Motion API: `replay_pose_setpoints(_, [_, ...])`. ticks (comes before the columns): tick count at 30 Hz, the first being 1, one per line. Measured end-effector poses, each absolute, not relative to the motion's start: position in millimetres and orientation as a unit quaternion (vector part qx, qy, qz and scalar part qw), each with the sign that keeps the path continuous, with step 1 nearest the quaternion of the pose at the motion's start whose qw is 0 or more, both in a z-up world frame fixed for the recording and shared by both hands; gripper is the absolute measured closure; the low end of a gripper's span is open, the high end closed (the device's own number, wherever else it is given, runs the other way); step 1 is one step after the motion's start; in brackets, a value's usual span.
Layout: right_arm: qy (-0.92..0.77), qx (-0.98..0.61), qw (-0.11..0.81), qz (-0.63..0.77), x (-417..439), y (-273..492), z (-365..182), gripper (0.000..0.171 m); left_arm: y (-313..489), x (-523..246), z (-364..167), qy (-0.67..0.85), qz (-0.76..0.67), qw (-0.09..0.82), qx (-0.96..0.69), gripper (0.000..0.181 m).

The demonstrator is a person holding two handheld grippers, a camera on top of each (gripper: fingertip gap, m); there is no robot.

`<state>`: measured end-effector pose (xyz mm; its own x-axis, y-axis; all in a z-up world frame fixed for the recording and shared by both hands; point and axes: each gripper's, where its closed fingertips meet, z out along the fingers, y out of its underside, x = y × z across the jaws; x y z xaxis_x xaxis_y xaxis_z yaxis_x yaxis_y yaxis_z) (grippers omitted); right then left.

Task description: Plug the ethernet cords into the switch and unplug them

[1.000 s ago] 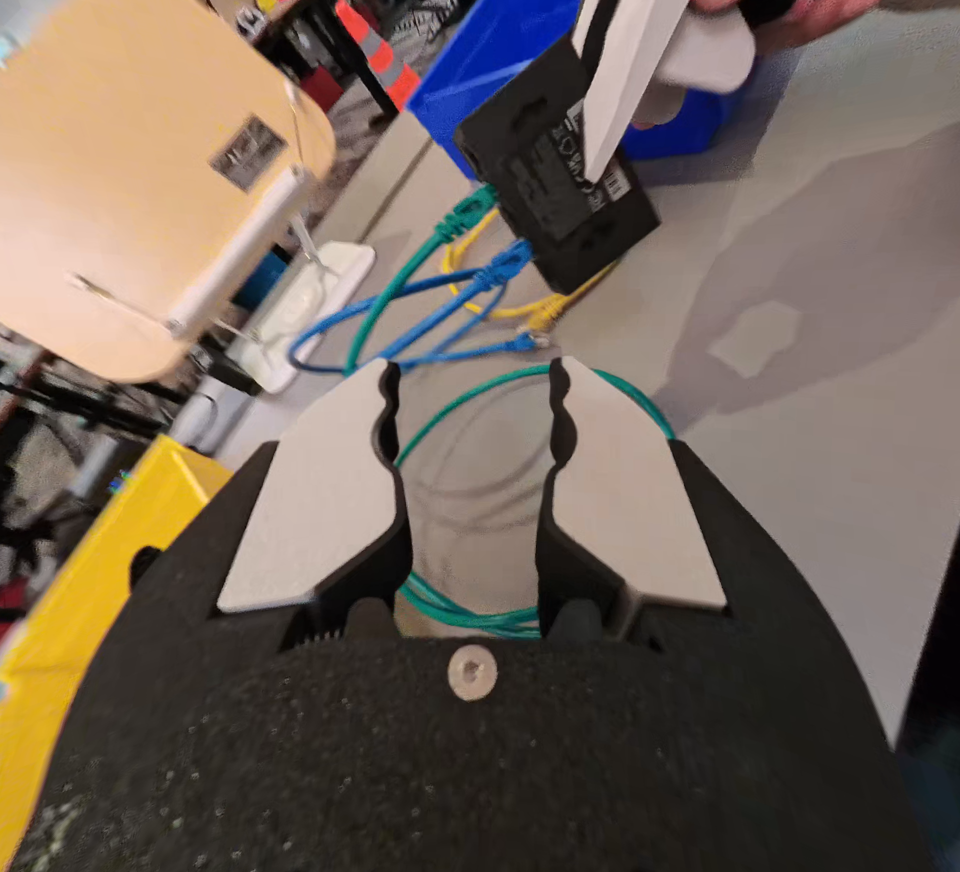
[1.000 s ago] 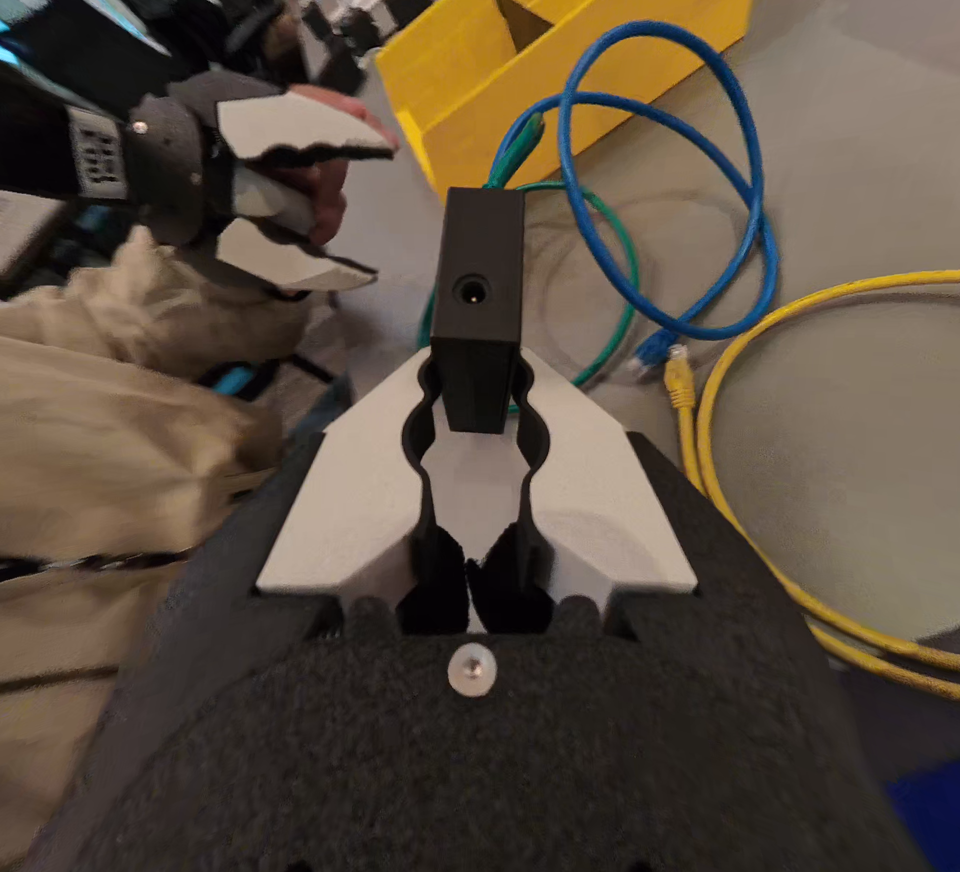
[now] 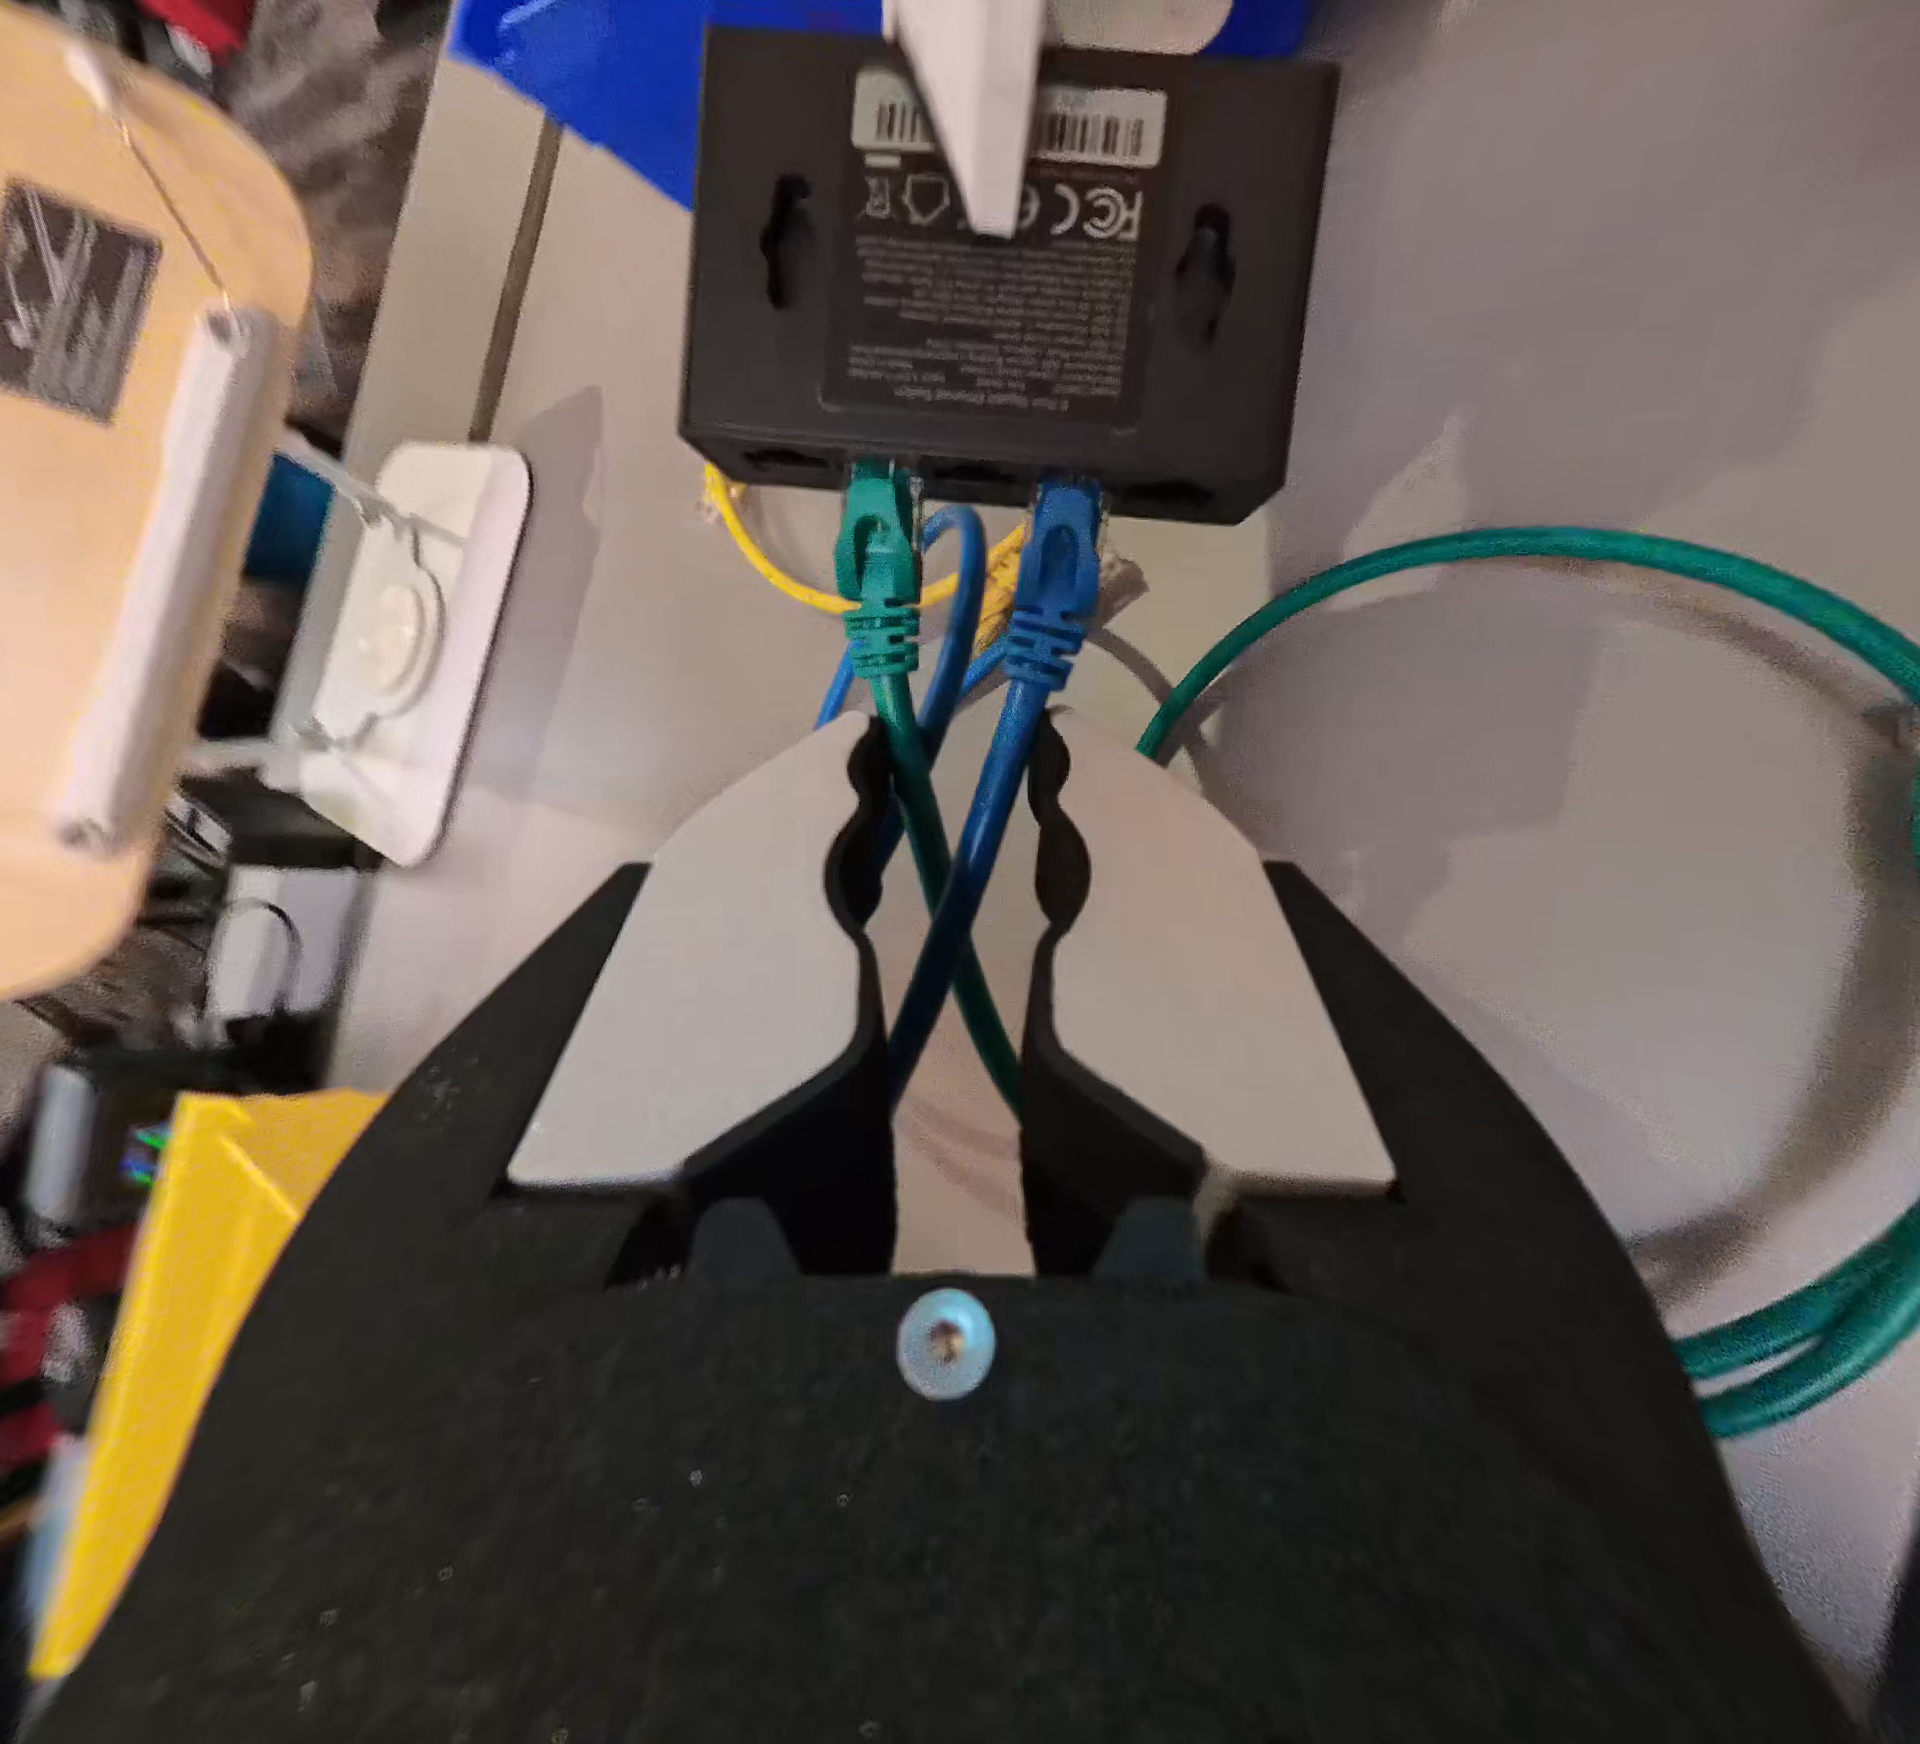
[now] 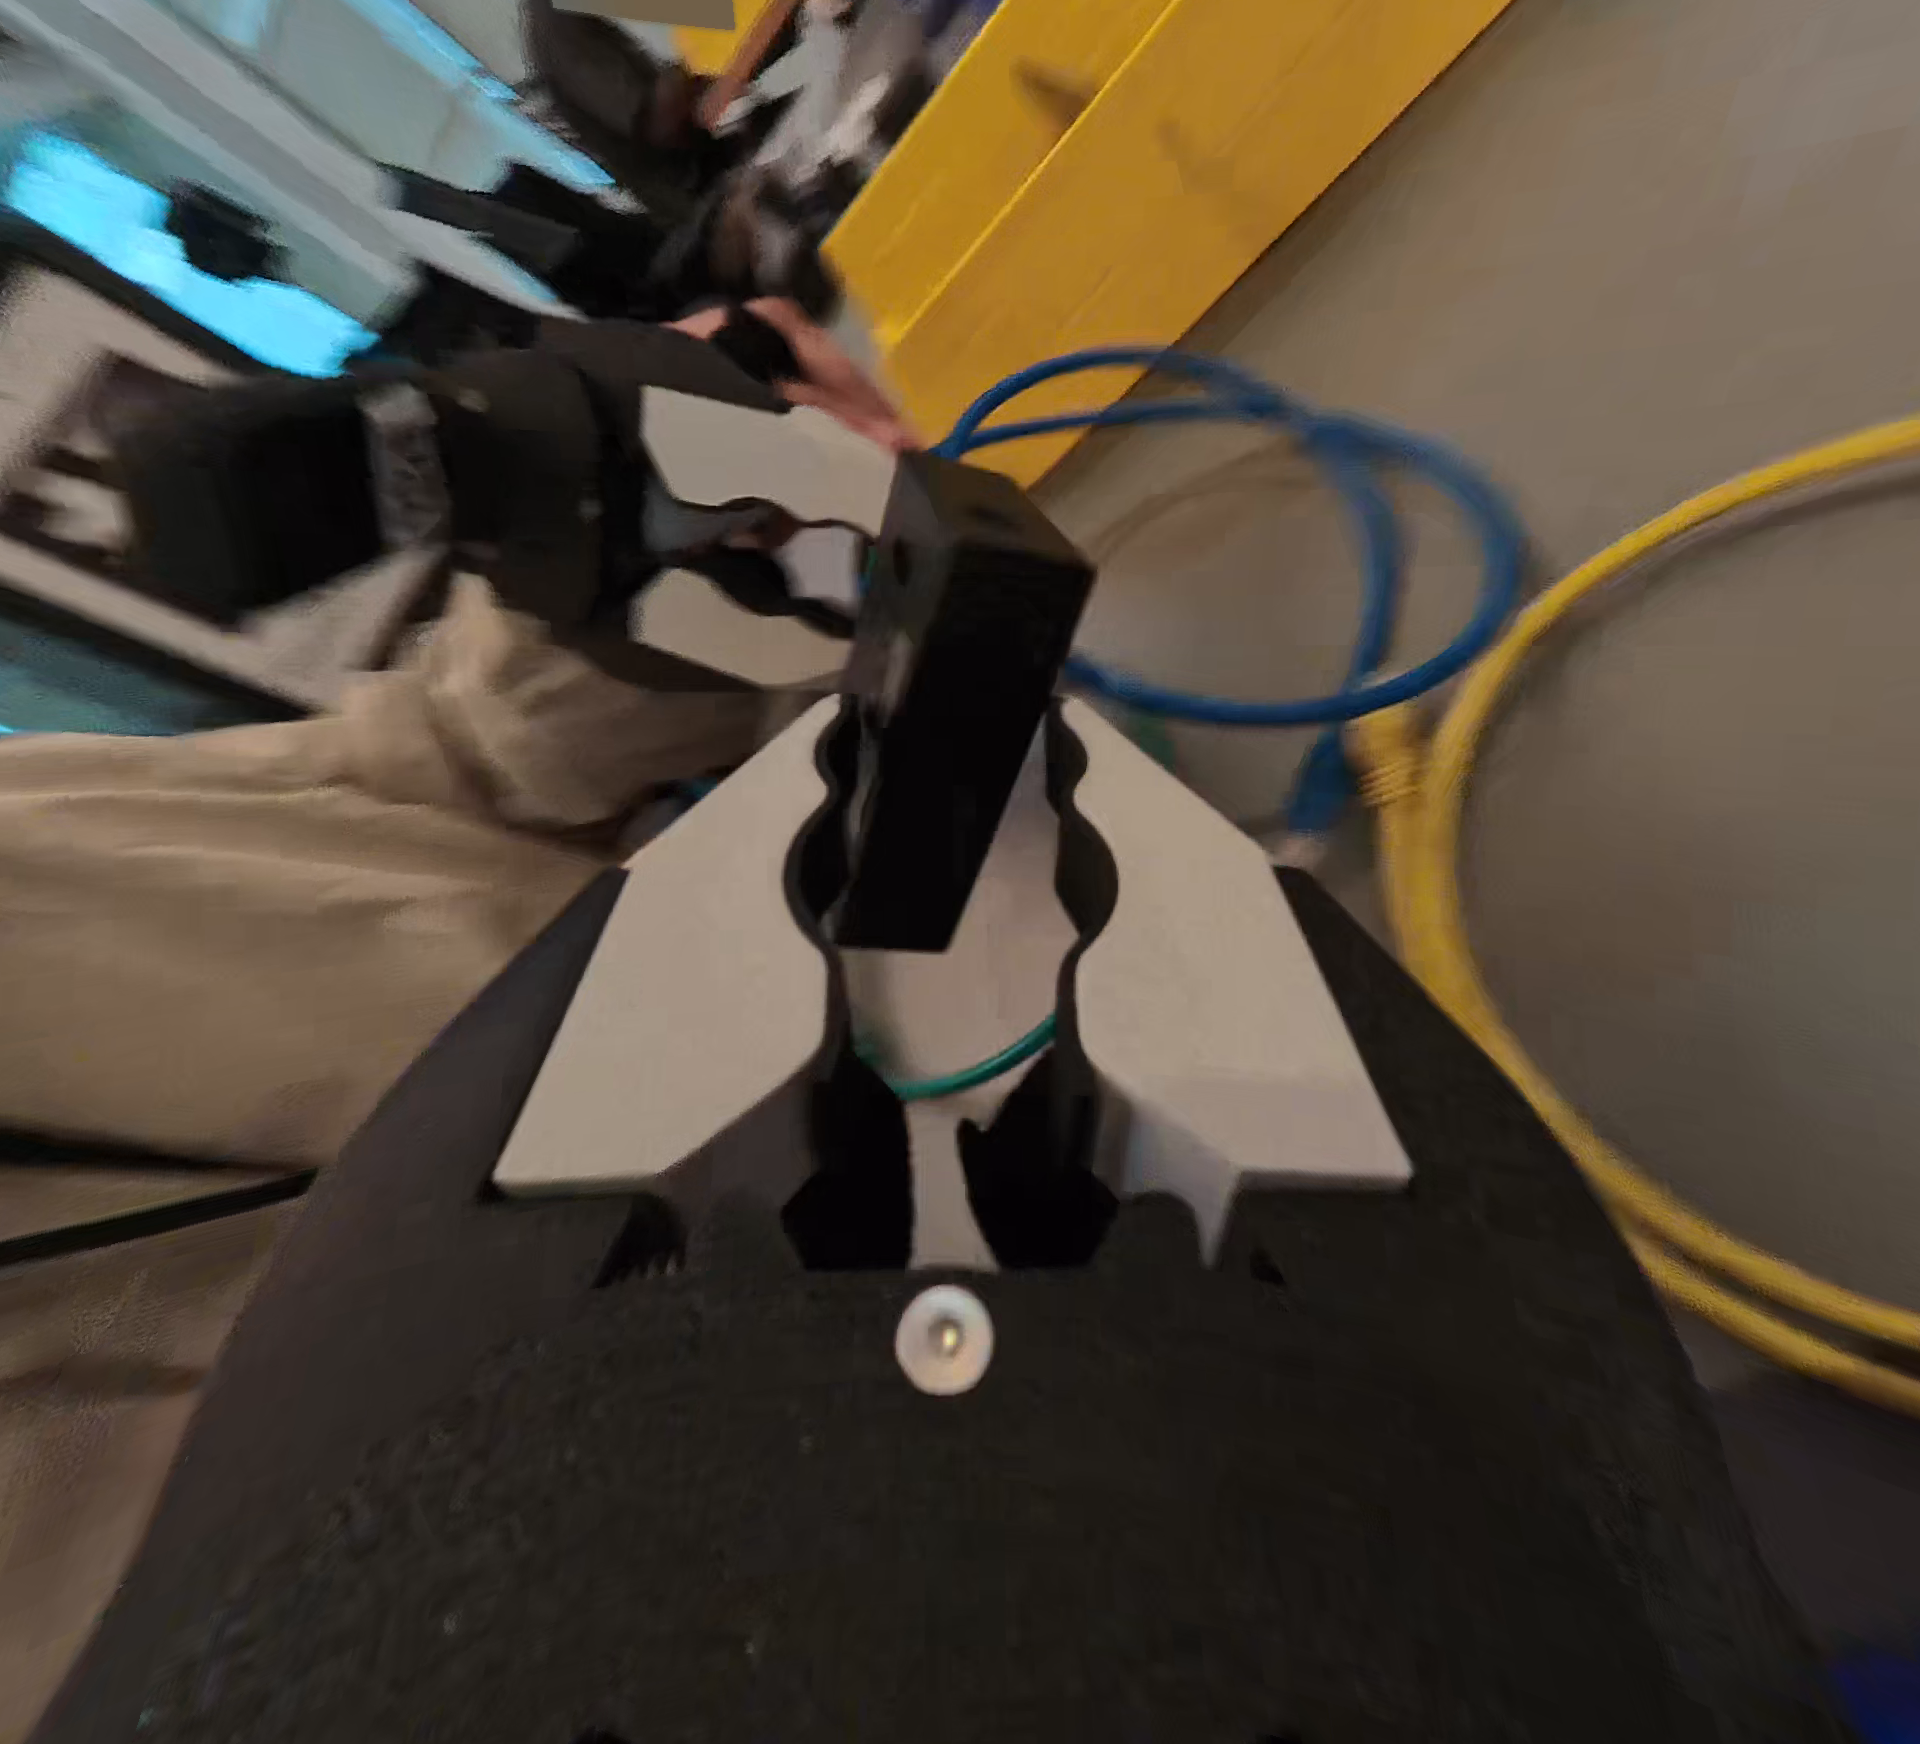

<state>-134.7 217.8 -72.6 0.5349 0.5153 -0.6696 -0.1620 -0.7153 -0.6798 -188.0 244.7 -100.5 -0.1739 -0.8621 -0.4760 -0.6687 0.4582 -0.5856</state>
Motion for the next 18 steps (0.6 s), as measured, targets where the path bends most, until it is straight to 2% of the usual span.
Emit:
replay_pose_setpoints(1, [-0.135,-0.800,0.421,0.406,-127,226,-66,0.126,251,-190,-100,0.738,-0.133,0.383,-0.539,0.157])
replay_pose_setpoints(3, [-0.205,-0.761,0.534,0.306,-124,229,-36,0.106,262,-194,-100,0.699,-0.161,0.355,-0.600,0.158])
replay_pose_setpoints(5, [-0.268,-0.751,0.582,0.159,-125,227,-25,0.100,270,-198,-103,0.675,-0.183,0.325,-0.637,0.158])
replay_pose_setpoints(8, [-0.325,-0.737,0.590,-0.048,-139,227,-35,0.104,281,-202,-102,0.636,-0.200,0.300,-0.683,0.158])
replay_pose_setpoints(10, [-0.370,-0.699,0.590,-0.162,-152,231,-48,0.112,283,-202,-99,0.617,-0.219,0.290,-0.698,0.158])
replay_pose_setpoints(13, [-0.422,-0.669,0.539,-0.290,-150,249,-77,0.107,278,-204,-99,0.620,-0.226,0.267,-0.702,0.158])
replay_pose_setpoints(16, [-0.458,-0.643,0.505,-0.349,-139,265,-91,0.109,270,-208,-103,0.632,-0.221,0.246,-0.701,0.157])
replay_pose_setpoints(18, [-0.476,-0.619,0.510,-0.360,-143,270,-91,0.118,263,-208,-106,0.634,-0.228,0.231,-0.702,0.157])
